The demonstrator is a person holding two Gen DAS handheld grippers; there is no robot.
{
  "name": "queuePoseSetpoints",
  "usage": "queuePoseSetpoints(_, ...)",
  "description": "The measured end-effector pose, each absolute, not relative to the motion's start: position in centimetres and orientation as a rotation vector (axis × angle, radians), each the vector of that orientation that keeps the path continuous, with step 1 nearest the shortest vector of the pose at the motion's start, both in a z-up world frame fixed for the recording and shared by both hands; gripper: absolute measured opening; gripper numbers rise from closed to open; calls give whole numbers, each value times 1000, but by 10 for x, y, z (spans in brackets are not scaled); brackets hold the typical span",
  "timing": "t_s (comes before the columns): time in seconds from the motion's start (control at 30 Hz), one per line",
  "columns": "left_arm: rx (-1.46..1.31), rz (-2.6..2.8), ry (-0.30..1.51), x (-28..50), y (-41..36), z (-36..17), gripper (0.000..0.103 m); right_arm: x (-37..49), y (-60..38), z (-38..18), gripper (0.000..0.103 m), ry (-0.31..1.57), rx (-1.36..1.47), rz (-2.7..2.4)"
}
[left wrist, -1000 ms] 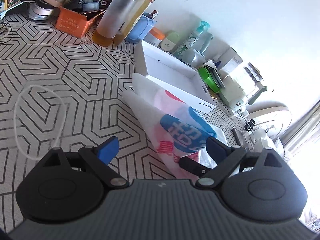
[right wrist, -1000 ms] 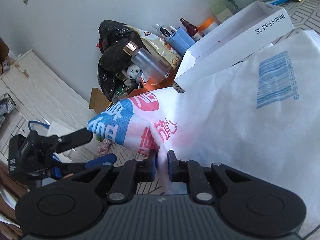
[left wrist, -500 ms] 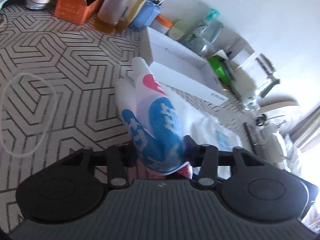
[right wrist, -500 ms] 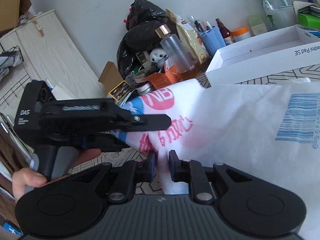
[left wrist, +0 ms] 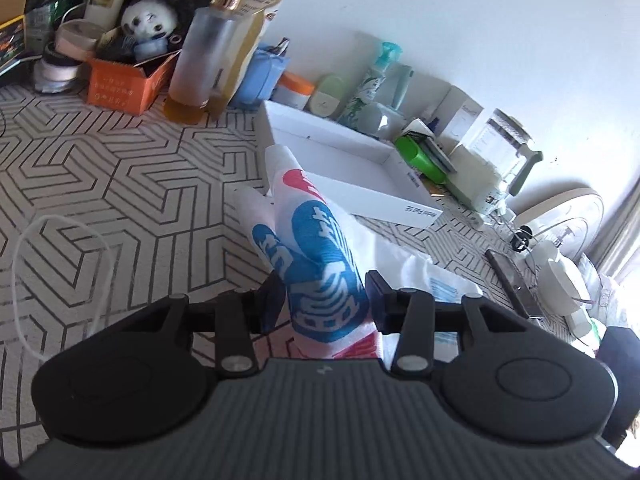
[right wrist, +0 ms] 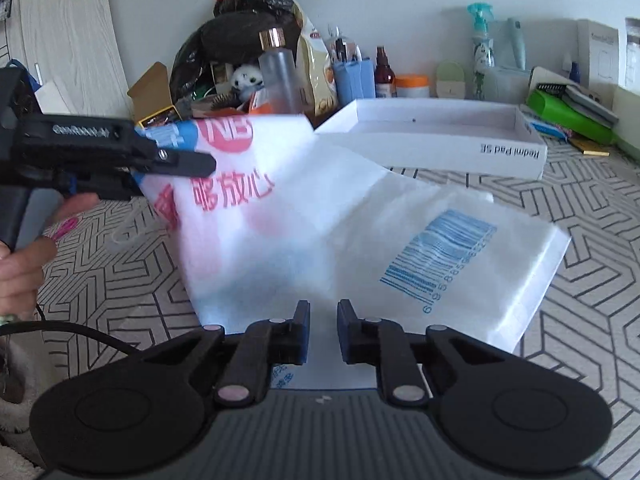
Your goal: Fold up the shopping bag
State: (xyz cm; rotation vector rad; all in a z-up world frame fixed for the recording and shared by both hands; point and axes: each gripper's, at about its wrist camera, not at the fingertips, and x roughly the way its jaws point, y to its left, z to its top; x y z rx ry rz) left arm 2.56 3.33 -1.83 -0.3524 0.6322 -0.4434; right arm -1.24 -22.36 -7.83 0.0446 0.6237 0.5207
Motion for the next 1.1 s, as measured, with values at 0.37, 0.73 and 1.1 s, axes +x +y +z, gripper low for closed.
queuePoseSetpoints(0.37, -251, -433, 638, 25, 21, -17, 43, 29, -221, -36, 21, 665, -144, 529)
queuePoseSetpoints(0.73, -201, -741, 511, 13, 7, -10, 43, 79, -255, -78, 20, 770, 199, 659)
queuePoseSetpoints(1.1, -111, -968, 629, 19, -64, -21, 43, 76, -310, -80, 36, 777, 500, 641)
